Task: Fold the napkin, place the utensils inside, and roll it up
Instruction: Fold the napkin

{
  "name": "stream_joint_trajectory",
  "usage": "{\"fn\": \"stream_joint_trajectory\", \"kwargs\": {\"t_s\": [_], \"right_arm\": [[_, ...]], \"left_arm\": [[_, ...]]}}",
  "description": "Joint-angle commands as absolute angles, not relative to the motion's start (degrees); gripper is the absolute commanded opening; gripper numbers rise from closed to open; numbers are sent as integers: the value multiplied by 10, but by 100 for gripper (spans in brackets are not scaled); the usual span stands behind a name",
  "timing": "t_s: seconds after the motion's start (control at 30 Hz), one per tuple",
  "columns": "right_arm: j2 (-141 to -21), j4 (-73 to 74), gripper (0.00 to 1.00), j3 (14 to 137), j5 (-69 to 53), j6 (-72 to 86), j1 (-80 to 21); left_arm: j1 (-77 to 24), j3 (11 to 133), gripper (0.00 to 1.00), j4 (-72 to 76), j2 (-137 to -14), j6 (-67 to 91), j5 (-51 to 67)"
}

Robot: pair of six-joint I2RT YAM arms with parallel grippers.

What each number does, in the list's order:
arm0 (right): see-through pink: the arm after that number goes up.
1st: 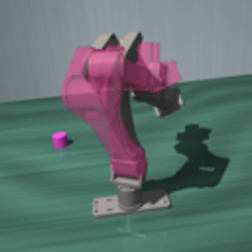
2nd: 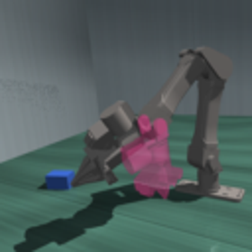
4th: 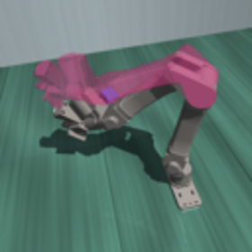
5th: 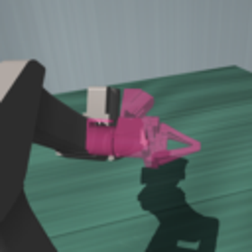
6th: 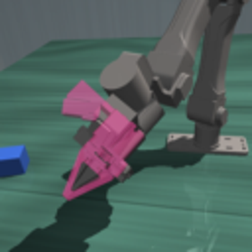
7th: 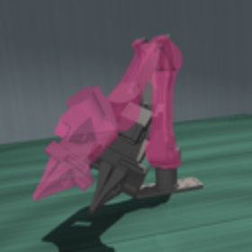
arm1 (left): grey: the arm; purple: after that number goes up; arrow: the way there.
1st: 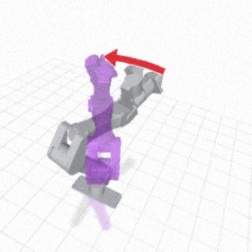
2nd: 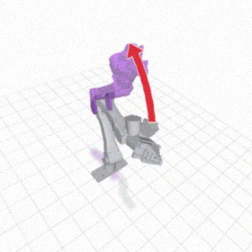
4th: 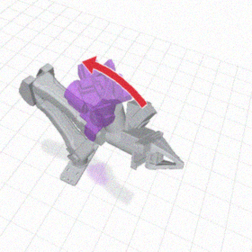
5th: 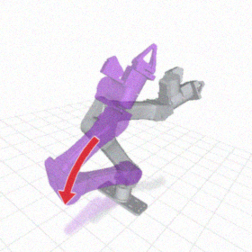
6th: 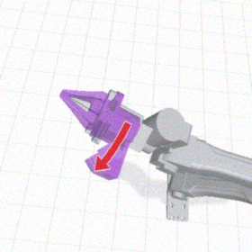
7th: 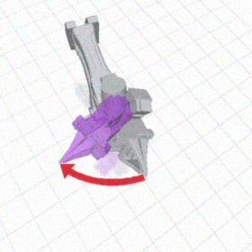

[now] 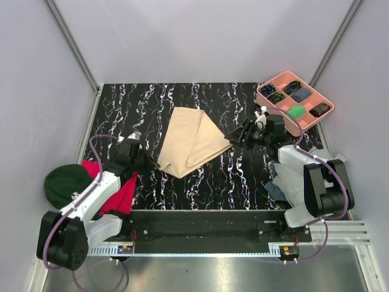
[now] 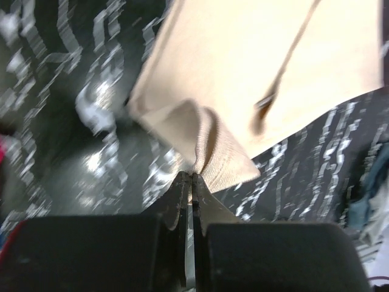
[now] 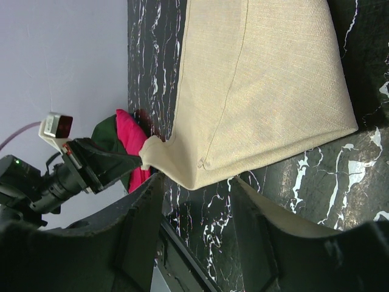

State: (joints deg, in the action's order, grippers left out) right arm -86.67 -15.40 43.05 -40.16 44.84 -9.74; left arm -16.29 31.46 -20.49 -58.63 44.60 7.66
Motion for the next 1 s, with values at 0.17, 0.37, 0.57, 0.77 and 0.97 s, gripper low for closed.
{"fn": "stream_joint_trajectory", "kwargs": {"t_s": [0.17, 0.37, 0.57, 0.77, 0.97], "right_arm": [[-853, -178, 56, 428, -398, 456, -94], [-851, -178, 56, 427, -390, 457, -94], [-850, -178, 56, 425, -388, 457, -92], [-851, -179, 56, 421, -379, 459, -91], [-856, -185, 56, 419, -381, 461, -90]], "left_arm": [[-214, 471, 0, -38, -757, 418, 127], [-264, 567, 0, -4, -867, 415, 148], [-301, 659, 0, -4, -966, 389, 182], [-321, 731, 0, -16, -1040, 357, 196], [-329, 787, 0, -37, -1091, 320, 201]]}}
